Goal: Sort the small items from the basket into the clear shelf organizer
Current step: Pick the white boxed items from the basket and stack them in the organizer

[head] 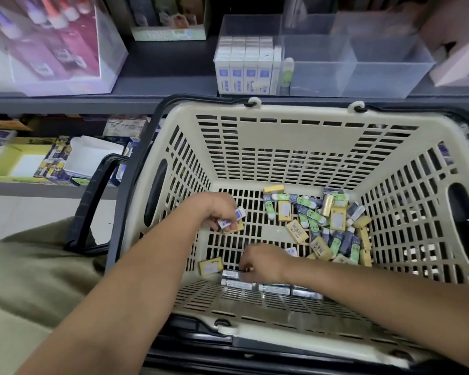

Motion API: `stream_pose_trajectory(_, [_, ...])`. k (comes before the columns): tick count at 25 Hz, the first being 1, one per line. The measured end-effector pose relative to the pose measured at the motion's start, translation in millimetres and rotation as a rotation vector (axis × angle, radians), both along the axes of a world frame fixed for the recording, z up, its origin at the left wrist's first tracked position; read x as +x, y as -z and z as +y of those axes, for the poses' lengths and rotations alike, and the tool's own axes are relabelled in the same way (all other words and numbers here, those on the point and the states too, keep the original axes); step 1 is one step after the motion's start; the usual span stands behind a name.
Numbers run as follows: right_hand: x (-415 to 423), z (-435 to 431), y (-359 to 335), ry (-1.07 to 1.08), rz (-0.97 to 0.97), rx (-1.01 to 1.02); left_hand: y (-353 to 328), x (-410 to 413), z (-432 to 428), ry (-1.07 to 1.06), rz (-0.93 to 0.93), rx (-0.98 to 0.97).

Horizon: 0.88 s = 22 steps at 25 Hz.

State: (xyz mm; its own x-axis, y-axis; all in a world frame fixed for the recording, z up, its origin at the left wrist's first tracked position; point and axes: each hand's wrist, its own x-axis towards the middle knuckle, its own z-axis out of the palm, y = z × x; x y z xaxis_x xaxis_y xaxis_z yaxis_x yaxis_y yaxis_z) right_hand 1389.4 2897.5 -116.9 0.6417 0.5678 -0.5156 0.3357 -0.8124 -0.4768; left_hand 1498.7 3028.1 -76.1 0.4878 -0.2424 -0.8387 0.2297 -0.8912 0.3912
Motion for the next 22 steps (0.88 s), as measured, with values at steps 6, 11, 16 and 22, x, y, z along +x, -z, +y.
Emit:
stream_pose_trajectory(6, [15.7, -12.5, -4.0, 0.22, -0.191, -0.01, -2.5, 0.3, -9.0, 0.046, -0.018, -0.008])
stream_pose_trajectory(11, [-8.0, -6.8, 2.9, -0.038, -0.092, 0.004, -4.7, 0.1, -7.3, 0.051, -0.026, -0.004])
stream_pose_trajectory(16, [-1.3, 2.3, 2.4, -0.043, 0.121, -0.097, -7.5, -0.8, -11.3, 0.056, -0.046, -0.021])
stream_pose_trajectory(22, [-1.8, 7.9, -6.2, 0.108, 0.347, 0.037, -9.6, -1.5, -11.2, 0.063, -0.054, -0.031])
